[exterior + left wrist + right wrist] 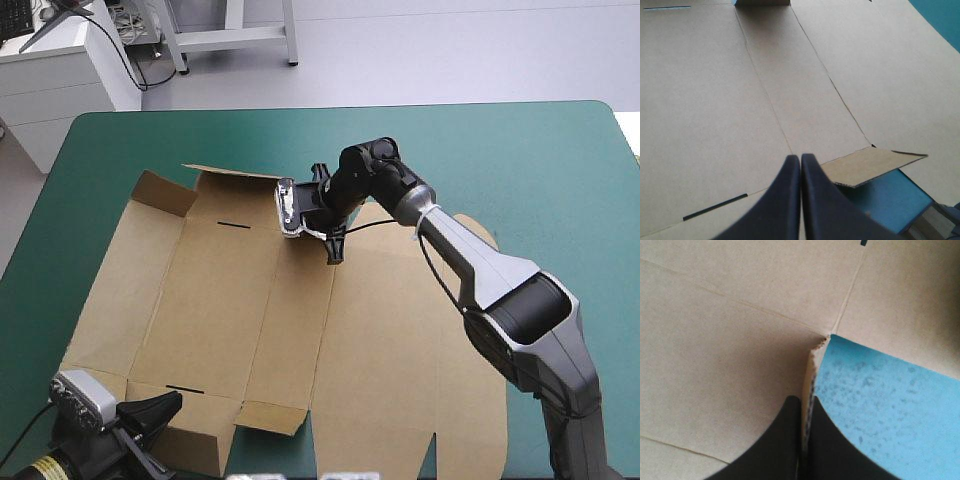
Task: Fold the box
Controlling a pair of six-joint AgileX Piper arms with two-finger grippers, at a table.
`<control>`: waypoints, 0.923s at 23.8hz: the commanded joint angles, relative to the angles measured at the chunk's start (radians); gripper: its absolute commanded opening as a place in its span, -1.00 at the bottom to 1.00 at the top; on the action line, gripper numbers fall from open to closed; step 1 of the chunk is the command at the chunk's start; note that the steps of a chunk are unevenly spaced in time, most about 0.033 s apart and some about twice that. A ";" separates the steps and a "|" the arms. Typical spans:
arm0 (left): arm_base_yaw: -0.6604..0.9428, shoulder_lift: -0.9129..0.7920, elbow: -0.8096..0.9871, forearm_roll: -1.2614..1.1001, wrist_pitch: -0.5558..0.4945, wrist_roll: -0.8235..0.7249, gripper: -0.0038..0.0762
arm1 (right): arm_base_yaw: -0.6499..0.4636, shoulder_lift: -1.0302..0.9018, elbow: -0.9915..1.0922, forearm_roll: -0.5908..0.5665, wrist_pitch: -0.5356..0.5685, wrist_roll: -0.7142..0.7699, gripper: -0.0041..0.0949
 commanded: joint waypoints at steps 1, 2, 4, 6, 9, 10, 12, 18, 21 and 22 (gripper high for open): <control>-0.004 0.015 -0.022 -0.027 -0.061 0.000 -0.92 | 0.011 -0.061 -0.033 0.033 -0.008 -0.021 -0.96; -0.004 0.015 -0.022 -0.027 -0.061 0.000 -0.92 | 0.012 -0.061 -0.033 0.033 0.019 -0.021 -0.96; -0.004 0.015 -0.022 -0.027 -0.061 0.000 -0.92 | 0.012 -0.061 -0.033 0.033 0.047 0.026 -0.96; -0.004 0.015 -0.022 -0.027 -0.061 0.000 -0.92 | 0.012 -0.061 -0.033 0.031 0.051 0.111 -0.96; -0.004 0.015 -0.022 -0.027 -0.061 0.000 -0.92 | 0.012 -0.061 -0.031 0.006 0.024 0.168 -0.92; -0.004 0.015 -0.022 -0.027 -0.061 0.000 -0.92 | 0.012 -0.061 -0.031 -0.005 0.013 0.174 -0.86; -0.004 0.015 -0.022 -0.027 -0.061 0.000 -0.92 | 0.012 -0.061 -0.031 -0.043 0.000 0.214 -0.58; -0.004 0.015 -0.022 -0.027 -0.061 0.000 -0.92 | 0.010 -0.078 -0.031 -0.103 0.016 0.268 0.02; -0.004 0.015 -0.022 -0.027 -0.061 0.000 -0.92 | 0.002 -0.122 -0.031 -0.161 0.041 0.345 -0.06; -0.004 0.015 -0.022 -0.027 -0.061 0.000 -0.92 | -0.004 -0.142 -0.031 -0.193 0.041 0.412 -0.11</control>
